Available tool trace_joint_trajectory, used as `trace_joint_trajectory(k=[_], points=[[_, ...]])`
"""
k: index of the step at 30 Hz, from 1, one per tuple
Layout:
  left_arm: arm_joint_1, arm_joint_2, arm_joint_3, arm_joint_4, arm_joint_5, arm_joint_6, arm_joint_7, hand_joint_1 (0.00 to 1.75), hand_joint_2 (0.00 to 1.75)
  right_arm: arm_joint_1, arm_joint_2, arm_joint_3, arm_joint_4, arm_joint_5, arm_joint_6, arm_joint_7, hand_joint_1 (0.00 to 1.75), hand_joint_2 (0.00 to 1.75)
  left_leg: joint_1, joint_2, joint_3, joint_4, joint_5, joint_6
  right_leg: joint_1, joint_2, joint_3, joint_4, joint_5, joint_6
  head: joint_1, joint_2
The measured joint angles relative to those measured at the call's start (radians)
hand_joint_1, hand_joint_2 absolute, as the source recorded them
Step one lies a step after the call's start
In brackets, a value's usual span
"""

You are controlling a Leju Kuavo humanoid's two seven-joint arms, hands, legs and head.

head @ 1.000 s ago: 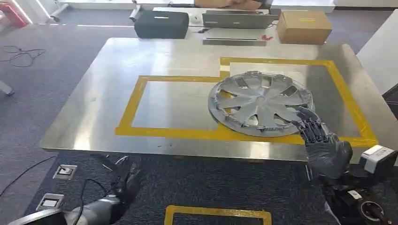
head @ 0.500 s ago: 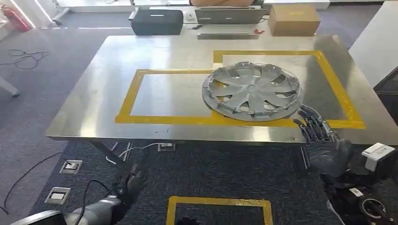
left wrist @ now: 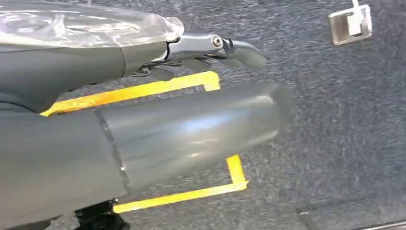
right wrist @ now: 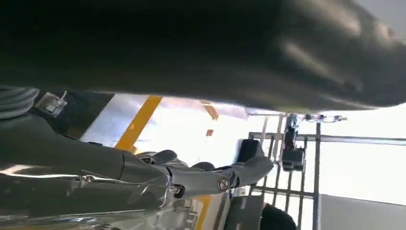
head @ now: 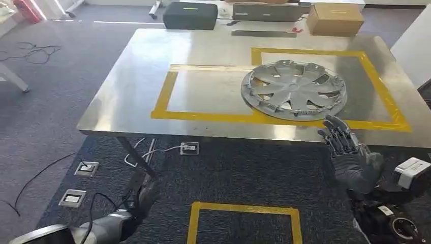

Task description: Take the parts from the cabinet and place them on the table.

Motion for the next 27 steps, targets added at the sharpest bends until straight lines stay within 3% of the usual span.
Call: trace_joint_trajectory(k=[1,3,4,5,6,8,9,10,11,13,14,15,16,17,18,19,20,21,22,23,24,25,27], points=[[0.001,0.000,0.000,0.000,0.002,0.000,-0.002,0.00,0.00,-0.001,0.000,0.000,0.004,-0.008,-0.002,0.000,0.00,0.00,-0.002,0.000,-0.014,0.002,0.009,0.000,0.002,0.000,0.028,-0.019,0.035,-0.004,0.000,0.000],[0.003,0.001,0.001,0.000,0.005,0.001,-0.003,0.00,0.00,-0.012,0.000,0.000,0.020,-0.026,-0.010,-0.002,0.00,0.00,-0.005,-0.001,-0.037,0.007,0.026,-0.004,0.011,0.000,0.138,-0.164,0.110,-0.018,0.000,0.000],[0.003,0.000,0.002,0.000,0.006,0.001,-0.004,0.00,0.00,-0.017,0.000,0.000,0.025,-0.033,-0.012,-0.005,0.00,0.00,-0.005,0.000,-0.043,0.009,0.033,-0.005,0.018,0.001,0.199,-0.257,0.106,-0.029,0.000,0.000],[0.003,0.000,0.002,0.000,0.008,0.001,-0.005,0.00,0.00,-0.022,0.000,0.000,0.030,-0.038,-0.015,-0.006,0.00,0.00,-0.010,-0.001,-0.049,0.009,0.043,-0.012,0.020,0.000,0.251,-0.342,0.076,-0.035,0.000,0.000],[0.004,0.001,0.003,0.000,0.008,0.001,-0.006,0.00,0.00,-0.025,0.000,0.000,0.034,-0.042,-0.015,-0.010,0.00,0.00,-0.007,0.000,-0.051,0.006,0.053,-0.018,0.022,0.001,0.260,-0.367,0.070,-0.033,-0.001,0.000],[0.006,0.003,0.006,0.000,0.011,0.002,-0.006,0.00,0.00,-0.024,0.000,0.001,0.043,-0.043,-0.014,-0.011,0.00,0.00,-0.001,0.000,-0.051,-0.007,0.078,-0.030,0.029,0.001,0.245,-0.364,0.089,-0.042,0.002,0.000],[0.010,0.006,0.009,0.000,0.013,0.002,-0.006,0.00,0.00,-0.023,0.001,0.002,0.047,-0.044,-0.015,-0.011,0.00,0.00,-0.009,-0.003,-0.054,-0.012,0.085,-0.037,0.020,-0.003,0.228,-0.377,0.106,-0.047,0.002,0.000],[0.012,0.006,0.011,0.000,0.013,0.002,-0.006,0.00,0.00,-0.025,0.002,0.002,0.050,-0.044,-0.014,-0.011,0.00,0.00,-0.004,-0.006,-0.064,0.004,0.054,-0.041,0.015,-0.010,0.233,-0.383,0.122,-0.050,0.003,0.000],[0.012,0.008,0.013,0.000,0.013,0.002,-0.006,0.00,0.00,-0.025,0.006,0.003,0.052,-0.044,-0.014,-0.012,0.00,0.00,-0.001,-0.005,-0.088,0.052,-0.010,-0.049,0.014,-0.008,0.216,-0.383,0.133,-0.060,-0.003,0.000],[0.012,0.012,0.018,0.000,0.014,0.002,-0.006,0.00,0.00,-0.024,0.006,0.003,0.057,-0.044,-0.014,-0.011,0.00,0.00,0.006,-0.006,-0.138,0.214,-0.133,-0.062,0.014,-0.010,0.183,-0.380,0.157,-0.062,-0.008,0.000],[0.015,0.012,0.021,0.000,0.014,0.002,-0.006,0.00,0.00,-0.024,0.007,0.003,0.060,-0.045,-0.015,-0.011,0.00,0.00,0.011,-0.006,-0.157,0.293,-0.161,-0.070,0.014,-0.010,0.166,-0.378,0.170,-0.061,-0.009,0.000],[0.016,0.013,0.023,0.000,0.014,0.002,-0.006,0.00,0.00,-0.024,0.007,0.004,0.064,-0.045,-0.014,-0.011,0.00,0.00,0.015,-0.006,-0.160,0.343,-0.149,-0.075,0.013,-0.010,0.148,-0.376,0.181,-0.059,-0.011,0.000],[0.017,0.013,0.024,0.000,0.014,0.002,-0.006,0.00,0.00,-0.023,0.008,0.006,0.066,-0.045,-0.013,-0.011,0.00,0.00,0.020,-0.006,-0.146,0.348,-0.112,-0.079,0.013,-0.011,0.132,-0.372,0.192,-0.056,-0.014,0.000],[0.017,0.014,0.025,0.000,0.014,0.003,-0.006,0.00,0.00,-0.023,0.008,0.006,0.068,-0.045,-0.011,-0.011,0.00,0.00,0.025,-0.005,-0.112,0.316,-0.067,-0.081,0.011,-0.011,0.115,-0.368,0.201,-0.051,-0.015,0.000],[0.017,0.014,0.026,0.000,0.014,0.003,-0.006,0.00,0.00,-0.023,0.009,0.006,0.070,-0.045,-0.010,-0.012,0.00,0.00,0.030,-0.005,-0.058,0.246,-0.036,-0.084,0.009,-0.011,0.100,-0.361,0.209,-0.045,-0.015,0.000],[0.016,0.013,0.026,0.000,0.015,0.003,-0.006,0.00,0.00,-0.025,0.010,0.006,0.071,-0.045,-0.007,-0.013,0.00,0.00,0.035,-0.005,0.012,0.152,-0.038,-0.089,0.009,-0.010,0.090,-0.352,0.215,-0.040,-0.016,0.000],[0.014,0.013,0.026,0.000,0.015,0.002,-0.007,0.00,0.00,-0.026,0.011,0.005,0.070,-0.045,-0.005,-0.014,0.00,0.00,0.032,-0.007,0.087,0.053,-0.071,-0.090,0.014,-0.010,0.075,-0.342,0.218,-0.035,-0.023,0.000],[0.011,0.014,0.027,0.000,0.015,0.003,-0.009,0.00,0.00,-0.029,0.011,0.005,0.071,-0.043,-0.003,-0.016,0.00,0.00,0.027,-0.012,0.102,-0.002,-0.090,-0.074,0.012,-0.012,0.068,-0.336,0.224,-0.028,-0.020,0.000],[0.012,0.014,0.027,0.000,0.015,0.003,-0.011,0.00,0.00,-0.030,0.011,0.005,0.071,-0.042,-0.002,-0.016,0.00,0.00,0.024,-0.011,0.091,0.011,-0.078,-0.065,0.010,-0.012,0.069,-0.340,0.237,-0.022,-0.016,0.000],[0.013,0.014,0.027,0.000,0.015,0.003,-0.011,0.00,0.00,-0.029,0.011,0.005,0.071,-0.040,0.000,-0.018,0.00,0.00,0.018,-0.013,0.087,0.011,-0.077,-0.063,0.007,-0.011,0.064,-0.341,0.245,-0.014,-0.016,0.000],[0.017,0.014,0.027,0.000,0.015,0.003,-0.011,0.00,0.00,-0.027,0.011,0.006,0.074,-0.040,0.000,-0.017,0.00,0.00,0.021,-0.011,0.076,0.009,-0.067,-0.048,0.005,-0.010,0.057,-0.340,0.252,-0.006,-0.013,0.000],[0.017,0.014,0.027,0.000,0.015,0.003,-0.011,0.00,0.00,-0.023,0.011,0.006,0.076,-0.039,0.000,-0.018,0.00,0.00,0.023,-0.005,0.069,0.007,-0.056,-0.036,-0.001,-0.008,0.047,-0.329,0.228,-0.003,-0.013,0.000],[0.017,0.015,0.028,0.000,0.015,0.003,-0.012,0.00,0.00,-0.020,0.012,0.008,0.076,-0.038,0.002,-0.019,0.00,0.00,0.018,-0.004,0.046,0.007,-0.037,-0.017,-0.003,-0.007,0.007,-0.213,0.104,0.000,-0.006,0.000]])
